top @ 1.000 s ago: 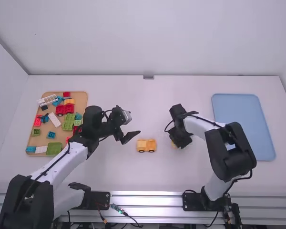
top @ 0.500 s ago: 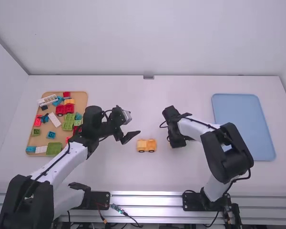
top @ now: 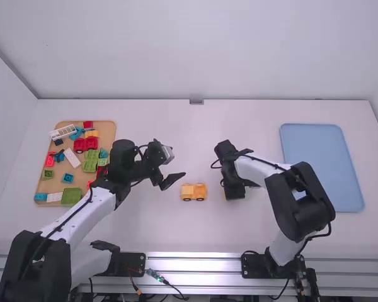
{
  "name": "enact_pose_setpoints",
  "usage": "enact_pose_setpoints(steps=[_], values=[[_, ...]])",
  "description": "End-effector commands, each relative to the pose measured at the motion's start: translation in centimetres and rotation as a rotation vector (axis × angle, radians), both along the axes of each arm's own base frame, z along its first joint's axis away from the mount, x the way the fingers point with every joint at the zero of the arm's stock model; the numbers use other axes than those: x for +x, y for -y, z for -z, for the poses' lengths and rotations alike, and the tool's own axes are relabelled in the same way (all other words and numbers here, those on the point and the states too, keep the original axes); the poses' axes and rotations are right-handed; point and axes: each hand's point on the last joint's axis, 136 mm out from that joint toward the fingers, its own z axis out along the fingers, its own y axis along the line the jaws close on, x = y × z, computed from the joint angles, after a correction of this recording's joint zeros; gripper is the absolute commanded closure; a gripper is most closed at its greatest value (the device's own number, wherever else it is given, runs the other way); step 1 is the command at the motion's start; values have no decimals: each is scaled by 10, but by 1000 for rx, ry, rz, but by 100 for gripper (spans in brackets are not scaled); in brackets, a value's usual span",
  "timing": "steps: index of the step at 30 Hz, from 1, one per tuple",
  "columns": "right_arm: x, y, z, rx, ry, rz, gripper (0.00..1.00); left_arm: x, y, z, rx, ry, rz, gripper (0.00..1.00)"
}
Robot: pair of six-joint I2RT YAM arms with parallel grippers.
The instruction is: Assemble lego blocks to make yellow taxi
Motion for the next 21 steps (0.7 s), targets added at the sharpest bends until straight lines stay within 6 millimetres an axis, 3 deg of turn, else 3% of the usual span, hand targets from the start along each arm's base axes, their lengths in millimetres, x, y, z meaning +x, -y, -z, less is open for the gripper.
enact_pose_setpoints(steps=[1, 2, 7, 14, 21], values=[[5, -4, 0, 20, 4, -52, 7, -2, 0, -3, -10, 4, 4, 1], [9, -5, -1, 35, 11, -86, 1, -3, 0, -3, -10, 4, 5, 1], [10, -2, -12, 60, -33, -138, 1, -2, -1, -3, -10, 4, 4, 1], [19, 5, -58, 74, -74, -344, 1, -2, -1, -3, -9, 5, 1, 1], [48, 9, -99, 28, 0, -1119, 1, -2, -1, -3, -9, 5, 3, 1]])
